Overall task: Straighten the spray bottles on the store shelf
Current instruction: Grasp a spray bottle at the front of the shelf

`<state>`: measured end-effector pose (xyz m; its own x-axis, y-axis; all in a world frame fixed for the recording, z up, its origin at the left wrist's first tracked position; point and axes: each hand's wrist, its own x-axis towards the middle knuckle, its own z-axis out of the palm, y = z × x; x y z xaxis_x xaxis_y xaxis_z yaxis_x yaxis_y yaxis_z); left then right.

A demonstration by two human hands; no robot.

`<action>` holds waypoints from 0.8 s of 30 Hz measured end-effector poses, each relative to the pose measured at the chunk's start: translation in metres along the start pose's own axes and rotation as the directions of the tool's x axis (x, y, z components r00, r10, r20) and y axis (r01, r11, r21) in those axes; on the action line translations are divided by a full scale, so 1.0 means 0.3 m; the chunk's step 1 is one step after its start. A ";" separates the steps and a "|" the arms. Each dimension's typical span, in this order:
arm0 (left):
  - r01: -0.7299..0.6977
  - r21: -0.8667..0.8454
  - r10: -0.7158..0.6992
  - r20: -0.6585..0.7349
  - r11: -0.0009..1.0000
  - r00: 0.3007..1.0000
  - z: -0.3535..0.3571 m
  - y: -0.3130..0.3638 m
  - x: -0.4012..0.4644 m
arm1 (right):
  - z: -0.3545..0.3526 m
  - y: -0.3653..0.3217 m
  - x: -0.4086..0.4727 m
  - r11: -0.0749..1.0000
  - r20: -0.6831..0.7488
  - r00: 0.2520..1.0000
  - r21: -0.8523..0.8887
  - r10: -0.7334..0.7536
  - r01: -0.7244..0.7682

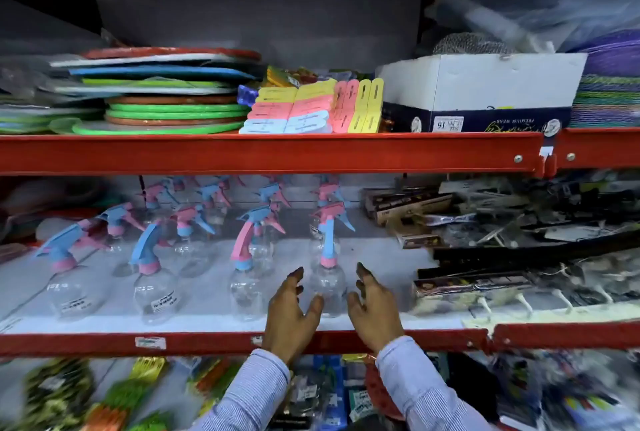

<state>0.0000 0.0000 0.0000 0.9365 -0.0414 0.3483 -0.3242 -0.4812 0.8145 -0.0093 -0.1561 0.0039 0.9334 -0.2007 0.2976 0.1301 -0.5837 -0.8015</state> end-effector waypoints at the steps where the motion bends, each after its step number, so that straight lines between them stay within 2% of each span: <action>1: 0.035 -0.035 -0.034 0.021 0.999 0.999 0.006 0.000 0.011 | 0.008 0.005 0.016 0.999 0.034 0.999 0.004 0.032 -0.033; 4: 0.069 -0.062 -0.063 0.090 0.996 0.994 0.011 0.017 0.025 | 0.007 -0.007 0.030 0.998 0.116 0.992 -0.025 0.053 -0.051; 6: 0.071 -0.059 -0.065 0.105 0.996 0.992 0.016 0.017 0.027 | 0.011 -0.001 0.027 0.999 0.129 0.992 -0.034 0.015 -0.011; 14: 0.020 0.014 -0.021 0.074 1.000 0.997 0.000 -0.005 -0.001 | -0.005 0.012 -0.005 1.000 0.173 0.985 0.016 -0.012 0.009; 24: -0.050 0.058 0.046 0.064 0.997 0.997 -0.006 -0.007 -0.043 | 0.003 0.026 -0.056 0.999 0.151 0.989 0.032 0.004 -0.009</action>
<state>-0.0117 0.0033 -0.0054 0.9272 -0.1194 0.3550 -0.3621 -0.5286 0.7678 -0.0237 -0.1564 -0.0078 0.9737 -0.0821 0.2126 0.1321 -0.5567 -0.8202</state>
